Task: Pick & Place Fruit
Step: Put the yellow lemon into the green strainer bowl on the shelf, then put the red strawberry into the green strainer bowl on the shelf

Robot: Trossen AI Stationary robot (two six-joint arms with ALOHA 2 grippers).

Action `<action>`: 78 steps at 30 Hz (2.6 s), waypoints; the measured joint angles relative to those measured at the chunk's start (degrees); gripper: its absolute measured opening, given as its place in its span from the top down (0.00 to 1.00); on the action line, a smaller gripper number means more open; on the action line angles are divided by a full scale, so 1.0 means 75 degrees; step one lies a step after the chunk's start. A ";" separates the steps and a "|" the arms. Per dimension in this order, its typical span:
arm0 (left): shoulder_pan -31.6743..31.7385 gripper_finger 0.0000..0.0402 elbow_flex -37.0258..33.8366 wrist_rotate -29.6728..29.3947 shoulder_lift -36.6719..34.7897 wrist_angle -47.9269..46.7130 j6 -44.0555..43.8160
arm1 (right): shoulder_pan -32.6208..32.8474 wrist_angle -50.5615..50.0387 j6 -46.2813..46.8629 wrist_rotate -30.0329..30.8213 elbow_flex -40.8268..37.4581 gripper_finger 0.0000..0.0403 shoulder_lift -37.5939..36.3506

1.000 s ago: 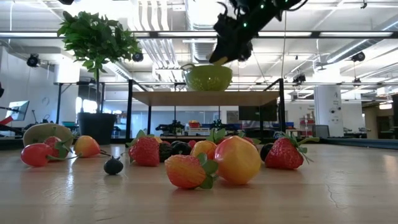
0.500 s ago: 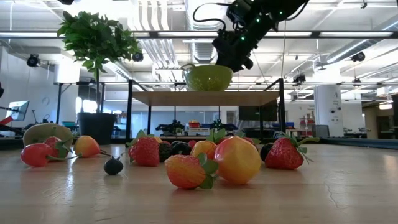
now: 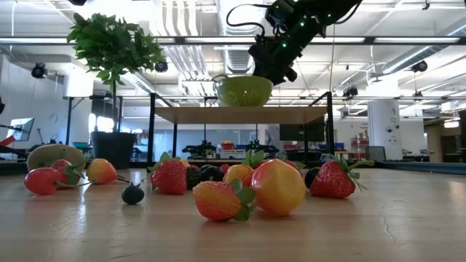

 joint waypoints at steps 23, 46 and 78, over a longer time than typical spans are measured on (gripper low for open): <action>0.0006 0.84 0.0000 0.0000 0.0000 -0.0003 0.0000 | 0.1050 -0.0572 -0.0448 -0.0667 0.1257 0.32 -0.0204; 0.0006 0.84 0.0002 0.0000 0.0000 -0.0001 0.0000 | 0.4575 -0.1875 -0.0468 -0.0605 0.0360 0.49 -0.0219; 0.0009 0.84 0.0000 0.0003 0.0000 0.0000 0.0000 | 0.5018 0.2839 -0.0293 -0.0663 -0.3672 0.32 0.0248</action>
